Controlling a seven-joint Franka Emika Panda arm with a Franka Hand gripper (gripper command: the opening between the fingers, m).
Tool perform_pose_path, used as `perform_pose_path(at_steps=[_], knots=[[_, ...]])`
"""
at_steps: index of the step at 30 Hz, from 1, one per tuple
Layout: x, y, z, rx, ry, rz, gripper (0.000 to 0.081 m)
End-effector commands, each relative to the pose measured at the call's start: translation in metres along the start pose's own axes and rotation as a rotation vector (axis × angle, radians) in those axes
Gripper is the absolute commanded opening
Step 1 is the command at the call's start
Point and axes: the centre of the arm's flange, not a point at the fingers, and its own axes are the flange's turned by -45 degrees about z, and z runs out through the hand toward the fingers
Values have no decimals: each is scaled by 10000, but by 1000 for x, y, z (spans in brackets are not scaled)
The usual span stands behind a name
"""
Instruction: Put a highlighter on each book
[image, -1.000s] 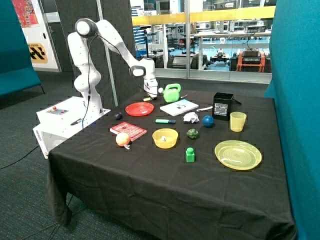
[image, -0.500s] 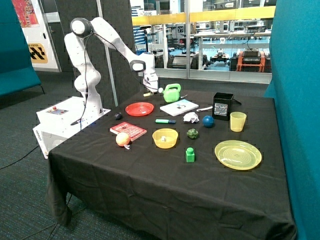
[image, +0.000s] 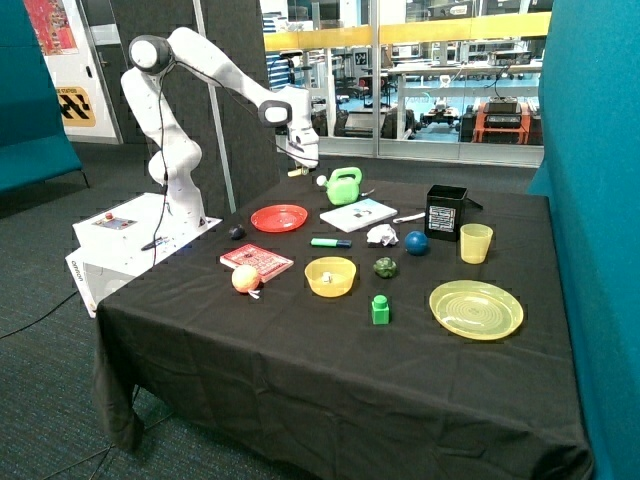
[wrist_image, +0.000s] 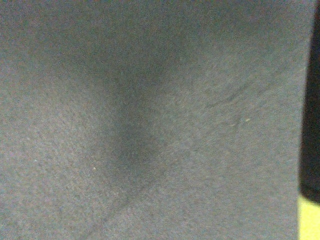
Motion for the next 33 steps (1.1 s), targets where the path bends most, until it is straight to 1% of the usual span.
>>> perform_pose_path(at_steps=[1,5,7,11,12,13,14,15,18,24,29,31,33], knots=[[12,15,-45,-16,-17,-225,0],[19,30,-61,-16,-17,-27,0],[22,39,-67,-17,-17,140,32],[27,58,-77,-17,-17,568,269],[28,66,-80,-17,-16,779,134],[28,70,-81,-17,-16,779,67],[28,74,-81,-17,-16,864,34],[27,79,-82,-17,-16,988,17],[25,95,-84,-18,-16,1342,2],[19,132,-83,-18,-15,2046,0],[11,166,-77,-19,-15,2778,0],[8,176,-75,-19,-15,2897,0],[4,187,-71,-19,-14,3275,0]])
